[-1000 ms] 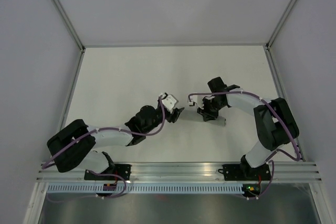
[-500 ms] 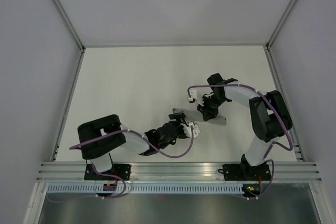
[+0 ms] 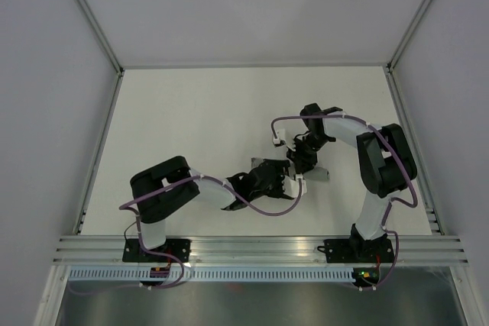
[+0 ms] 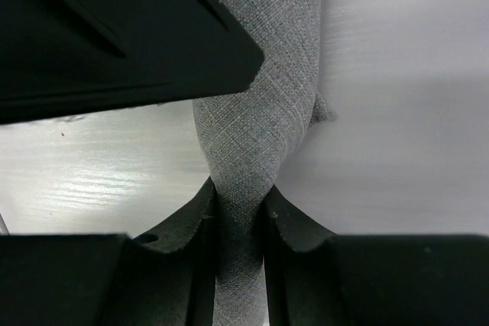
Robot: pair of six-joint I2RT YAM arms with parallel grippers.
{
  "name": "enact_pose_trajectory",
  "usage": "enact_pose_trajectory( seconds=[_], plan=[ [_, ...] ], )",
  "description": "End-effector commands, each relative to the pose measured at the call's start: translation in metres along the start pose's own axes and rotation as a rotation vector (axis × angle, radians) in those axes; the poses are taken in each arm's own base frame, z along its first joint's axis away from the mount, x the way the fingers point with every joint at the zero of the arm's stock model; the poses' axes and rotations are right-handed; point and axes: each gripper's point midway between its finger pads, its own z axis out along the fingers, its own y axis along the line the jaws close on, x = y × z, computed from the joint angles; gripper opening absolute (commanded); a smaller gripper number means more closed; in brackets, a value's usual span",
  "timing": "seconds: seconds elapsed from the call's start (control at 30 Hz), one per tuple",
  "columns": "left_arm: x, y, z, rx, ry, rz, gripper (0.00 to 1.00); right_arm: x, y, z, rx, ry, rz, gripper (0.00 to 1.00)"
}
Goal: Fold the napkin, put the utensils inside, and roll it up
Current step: Roll the napkin with the utensil
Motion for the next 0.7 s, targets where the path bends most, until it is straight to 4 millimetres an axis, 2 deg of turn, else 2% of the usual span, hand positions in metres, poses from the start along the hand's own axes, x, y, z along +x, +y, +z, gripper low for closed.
enact_pose_trajectory(
  seconds=[0.0, 0.23, 0.3, 0.37, 0.53, 0.63, 0.67],
  plan=[
    [0.0, -0.011, 0.01, 0.095, -0.008, 0.06, 0.8, 0.022, 0.012, 0.013, -0.106, 0.062, 0.022, 0.11],
    [0.012, -0.014, 0.025, 0.152, 0.02, 0.058, 0.8, 0.025, 0.01, 0.014, -0.15, 0.068, 0.048, 0.11],
    [0.018, -0.014, 0.027, 0.173, 0.049, 0.053, 0.77, 0.024, 0.01, 0.012, -0.166, 0.061, 0.058, 0.11],
    [0.022, -0.024, 0.029, 0.236, 0.068, 0.046, 0.73, 0.025, 0.011, 0.01, -0.185, 0.061, 0.071, 0.11],
    [0.034, -0.039, 0.029, 0.333, 0.127, 0.041, 0.58, 0.021, 0.009, 0.007, -0.188, 0.042, 0.071, 0.13],
    [0.041, -0.047, 0.028, 0.39, 0.173, 0.018, 0.46, 0.016, 0.007, 0.004, -0.183, 0.026, 0.078, 0.21],
    [0.038, -0.045, 0.03, 0.393, 0.177, 0.014, 0.38, 0.014, 0.006, 0.003, -0.179, 0.02, 0.081, 0.29]
  ],
)
